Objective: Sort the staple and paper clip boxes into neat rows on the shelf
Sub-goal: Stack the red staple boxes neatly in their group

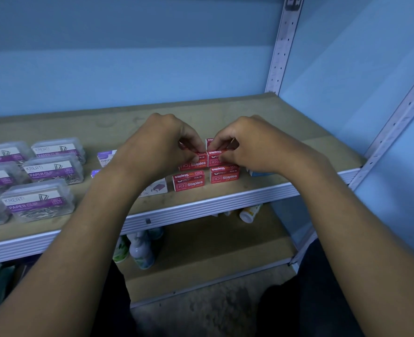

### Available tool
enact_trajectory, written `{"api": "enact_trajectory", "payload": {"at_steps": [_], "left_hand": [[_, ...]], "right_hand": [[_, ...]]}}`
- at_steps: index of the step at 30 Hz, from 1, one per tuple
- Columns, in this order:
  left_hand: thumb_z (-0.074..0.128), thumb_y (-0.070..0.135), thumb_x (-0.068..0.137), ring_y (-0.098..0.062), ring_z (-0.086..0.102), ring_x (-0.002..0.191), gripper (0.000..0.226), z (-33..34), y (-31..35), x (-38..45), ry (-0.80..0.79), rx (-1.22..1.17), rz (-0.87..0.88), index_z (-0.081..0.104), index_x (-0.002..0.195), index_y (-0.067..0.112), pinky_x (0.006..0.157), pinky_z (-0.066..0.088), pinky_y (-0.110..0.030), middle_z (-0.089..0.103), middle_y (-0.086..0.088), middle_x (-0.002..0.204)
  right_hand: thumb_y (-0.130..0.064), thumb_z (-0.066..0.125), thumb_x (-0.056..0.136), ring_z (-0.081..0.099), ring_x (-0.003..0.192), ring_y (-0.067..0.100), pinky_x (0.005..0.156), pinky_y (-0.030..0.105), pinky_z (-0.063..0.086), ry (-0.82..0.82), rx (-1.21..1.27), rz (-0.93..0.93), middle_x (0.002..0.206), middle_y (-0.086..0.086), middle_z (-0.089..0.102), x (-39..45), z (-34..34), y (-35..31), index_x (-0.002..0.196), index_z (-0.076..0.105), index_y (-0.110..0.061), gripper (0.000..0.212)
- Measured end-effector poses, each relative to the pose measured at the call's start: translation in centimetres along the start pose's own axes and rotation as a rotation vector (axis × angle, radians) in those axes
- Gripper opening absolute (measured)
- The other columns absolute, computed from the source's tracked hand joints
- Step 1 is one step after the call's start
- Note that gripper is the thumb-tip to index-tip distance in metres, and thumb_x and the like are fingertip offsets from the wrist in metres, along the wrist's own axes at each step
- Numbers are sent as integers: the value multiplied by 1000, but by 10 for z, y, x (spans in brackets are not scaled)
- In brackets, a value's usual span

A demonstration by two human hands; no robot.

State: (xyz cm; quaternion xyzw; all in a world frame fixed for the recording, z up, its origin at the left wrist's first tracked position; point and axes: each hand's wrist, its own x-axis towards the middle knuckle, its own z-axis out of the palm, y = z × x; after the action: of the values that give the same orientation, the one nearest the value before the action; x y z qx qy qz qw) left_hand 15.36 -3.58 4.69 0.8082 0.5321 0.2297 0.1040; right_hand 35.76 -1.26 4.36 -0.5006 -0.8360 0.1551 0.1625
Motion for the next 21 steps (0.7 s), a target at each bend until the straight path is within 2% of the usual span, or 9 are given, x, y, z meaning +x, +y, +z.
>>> {"api": "enact_trajectory", "payload": {"at_steps": [5, 9, 11, 18, 21], "left_hand": [[80, 16, 79, 2, 65, 77, 18, -2, 3, -3, -23, 5, 16, 80, 93, 29, 71, 52, -15, 73, 13, 85], [80, 16, 79, 7, 63, 77, 20, -2, 2, -5, -53, 14, 27, 80, 94, 29, 71, 50, -11, 74, 13, 88], [79, 15, 80, 7, 62, 75, 21, -1, 2, -5, -73, 11, 32, 79, 96, 29, 73, 52, -14, 74, 12, 90], [74, 13, 84, 5, 61, 75, 23, 1, 1, -3, -146, 19, 27, 78, 100, 29, 78, 55, -20, 75, 9, 97], [72, 18, 86, 5, 61, 76, 19, 1, -1, -3, -155, 13, 25, 77, 101, 30, 72, 50, -14, 73, 12, 97]], "right_hand": [[-18, 72, 92, 67, 88, 0, 73, 12, 53, -33, 19, 6, 105, -11, 76, -6, -3, -4, 110, 78, -32, 23], [-20, 69, 94, 64, 84, -3, 68, 11, 48, -67, 1, -1, 105, -13, 73, -8, -2, -5, 111, 77, -33, 23], [-21, 66, 96, 63, 85, -3, 68, 10, 45, -87, -6, 3, 107, -14, 71, -8, -2, -5, 114, 76, -33, 24], [-18, 61, 97, 67, 93, 6, 81, 20, 53, -118, -39, 14, 111, -7, 75, -8, -1, -7, 114, 77, -32, 27], [-23, 57, 100, 66, 94, 7, 80, 22, 52, -129, -56, 19, 113, -7, 74, -9, -3, -9, 113, 76, -33, 26]]}}
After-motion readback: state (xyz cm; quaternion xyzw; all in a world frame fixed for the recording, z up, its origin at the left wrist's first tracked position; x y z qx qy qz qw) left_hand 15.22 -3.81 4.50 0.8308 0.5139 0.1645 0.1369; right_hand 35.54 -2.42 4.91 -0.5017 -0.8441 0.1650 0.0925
